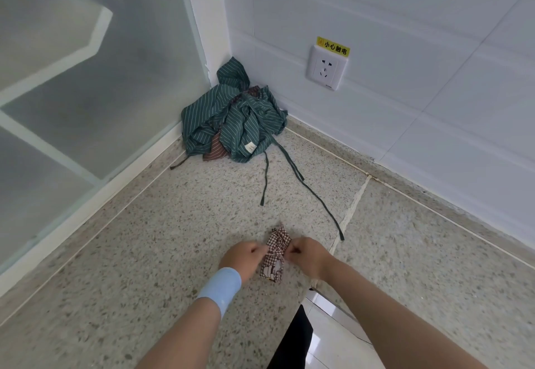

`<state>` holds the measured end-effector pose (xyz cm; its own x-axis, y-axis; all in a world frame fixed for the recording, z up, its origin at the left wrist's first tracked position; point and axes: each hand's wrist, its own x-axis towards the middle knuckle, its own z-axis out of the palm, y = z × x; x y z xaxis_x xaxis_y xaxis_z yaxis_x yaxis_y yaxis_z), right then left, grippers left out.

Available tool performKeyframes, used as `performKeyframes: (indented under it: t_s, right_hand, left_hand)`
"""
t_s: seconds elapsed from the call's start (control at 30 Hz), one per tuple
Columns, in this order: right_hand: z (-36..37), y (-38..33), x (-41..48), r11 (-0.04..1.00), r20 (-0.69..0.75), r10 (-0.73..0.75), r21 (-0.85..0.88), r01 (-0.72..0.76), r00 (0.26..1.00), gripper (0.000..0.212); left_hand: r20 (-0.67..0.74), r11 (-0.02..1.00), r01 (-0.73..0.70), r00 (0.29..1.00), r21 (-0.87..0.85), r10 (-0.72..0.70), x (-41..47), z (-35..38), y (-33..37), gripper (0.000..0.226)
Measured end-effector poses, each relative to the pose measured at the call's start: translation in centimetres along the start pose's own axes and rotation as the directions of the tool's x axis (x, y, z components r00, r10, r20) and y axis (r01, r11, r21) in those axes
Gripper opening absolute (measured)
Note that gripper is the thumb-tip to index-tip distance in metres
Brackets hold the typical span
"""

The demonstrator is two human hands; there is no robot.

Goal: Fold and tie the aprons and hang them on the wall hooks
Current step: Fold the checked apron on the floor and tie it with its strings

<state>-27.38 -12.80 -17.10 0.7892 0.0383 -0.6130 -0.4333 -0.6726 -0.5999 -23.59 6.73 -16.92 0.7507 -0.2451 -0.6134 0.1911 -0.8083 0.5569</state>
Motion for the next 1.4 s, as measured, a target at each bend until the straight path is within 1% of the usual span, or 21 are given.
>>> performKeyframes:
  t_s: [0.1, 0.2, 0.27, 0.37, 0.4, 0.43, 0.5, 0.53, 0.57, 0.6, 0.63, 0.7, 0.8, 0.87, 0.93, 1.0, 1.07, 1.13, 1.2, 1.3, 1.4]
  right_hand:
    - [-1.0, 1.5, 0.2, 0.995, -0.02, 0.083, 0.056, -0.082, 0.996, 0.022]
    - [-1.1, 1.7, 0.6, 0.996, -0.053, 0.087, 0.021, -0.086, 0.995, 0.016]
    - [-0.8, 1.1, 0.9, 0.997, -0.089, 0.073, -0.022, -0.076, 0.993, 0.016]
    - [-0.4, 0.3, 1.2, 0.996, -0.094, 0.084, -0.013, -0.085, 0.992, 0.024]
    - [-0.4, 0.1, 1.2, 0.994, -0.106, 0.068, -0.08, -0.077, 0.992, 0.027]
    - [-0.4, -0.1, 1.2, 0.972, -0.14, 0.019, -0.229, -0.051, 0.99, 0.03]
    - [-0.1, -0.6, 1.2, 0.837, -0.211, -0.148, -0.547, 0.009, 0.966, 0.035]
    - [-0.1, -0.9, 1.3, 0.781, -0.216, -0.219, -0.623, 0.038, 0.951, 0.035]
    - [-0.1, -1.2, 1.3, 0.766, -0.207, -0.252, -0.639, 0.064, 0.945, 0.034]
    - [-0.1, -1.3, 1.4, 0.781, -0.183, -0.264, -0.616, 0.099, 0.947, 0.033]
    - [-0.2, -1.5, 1.4, 0.852, -0.165, -0.237, -0.508, 0.123, 0.958, 0.033]
    - [-0.2, -2.0, 1.3, 0.974, -0.136, -0.112, -0.213, 0.082, 0.984, 0.031]
    - [-0.5, -2.1, 1.3, 1.0, -0.194, 0.009, 0.009, -0.007, 0.981, 0.026]
    - [-0.8, -1.5, 1.5, 0.987, -0.167, 0.117, 0.127, -0.097, 0.979, 0.021]
    - [-1.2, -0.7, 1.7, 0.958, -0.124, 0.222, 0.214, -0.193, 0.967, 0.02]
    - [-1.3, -0.2, 1.8, 0.944, -0.125, 0.264, 0.237, -0.23, 0.956, 0.031]
    - [-1.0, -0.4, 1.6, 0.964, -0.146, 0.241, 0.151, -0.219, 0.96, 0.034]
    - [-0.7, -1.1, 1.5, 0.981, -0.159, 0.189, -0.01, -0.193, 0.969, 0.034]
    - [-0.4, -1.7, 1.6, 0.976, -0.172, 0.151, -0.133, -0.175, 0.973, 0.034]
    - [0.1, -2.5, 1.7, 0.95, -0.148, 0.152, -0.25, -0.186, 0.977, 0.032]
    - [0.6, -3.6, 1.7, 0.932, -0.097, 0.136, -0.326, -0.161, 0.986, 0.035]
  left_hand:
    - [-0.075, 0.998, 0.06, 0.995, -0.001, -0.06, 0.8, -0.6, -1.4, 0.042]
    - [-0.112, 0.998, 0.066, 0.992, 0.023, -0.063, 1.5, -0.7, -1.9, 0.044]
    - [-0.088, 0.996, 0.054, 0.995, 0.074, -0.048, 1.8, -1.1, -2.0, 0.044]
    - [-0.014, 0.973, -0.009, 1.0, 0.231, 0.012, 2.3, -1.8, -2.1, 0.043]
    - [0.003, 0.965, -0.032, 0.999, 0.262, 0.033, 2.4, -1.9, -2.0, 0.043]
    - [0.023, 0.957, -0.056, 0.998, 0.284, 0.051, 2.5, -1.8, -1.8, 0.043]
    - [0.067, 0.956, -0.088, 0.995, 0.281, 0.072, 2.4, -1.5, -1.1, 0.044]
    - [0.07, 0.968, -0.081, 0.995, 0.237, 0.066, 2.4, -1.3, -0.9, 0.042]
    - [0.056, 0.984, -0.055, 0.997, 0.169, 0.046, 2.4, -1.2, -0.7, 0.038]
    - [0.038, 0.996, -0.022, 0.999, 0.09, 0.019, 2.5, -1.1, -0.7, 0.035]
    - [0.022, 1.0, 0.006, 1.0, 0.012, -0.006, 2.4, -1.0, -0.6, 0.032]
    - [0.008, 0.993, 0.03, 1.0, -0.117, -0.029, 2.1, -1.0, -0.5, 0.034]
    - [-0.042, 0.96, 0.022, 0.999, -0.279, -0.035, 1.6, -1.1, -0.5, 0.044]
    - [-0.059, 0.962, 0.022, 0.998, -0.274, -0.039, 1.4, -1.3, -1.1, 0.046]
    - [-0.046, 0.973, 0.041, 0.998, -0.228, -0.052, 1.4, -1.4, -1.6, 0.044]
    - [-0.04, 0.978, 0.057, 0.997, -0.199, -0.066, 1.4, -1.2, -1.8, 0.043]
    - [-0.081, 0.983, 0.045, 0.995, -0.179, -0.06, 1.2, -0.9, -1.6, 0.042]
    - [-0.135, 0.99, -0.035, 0.991, -0.136, 0.016, 0.8, -0.9, -1.8, 0.041]
    - [-0.165, 0.977, -0.212, 0.963, 0.017, 0.211, 0.2, -0.8, -2.1, 0.041]
    - [-0.126, 0.86, -0.431, 0.87, 0.272, 0.476, -0.6, -0.5, -2.3, 0.033]
    - [-0.032, 0.7, -0.577, 0.762, 0.42, 0.647, -0.7, 0.0, -1.6, 0.028]
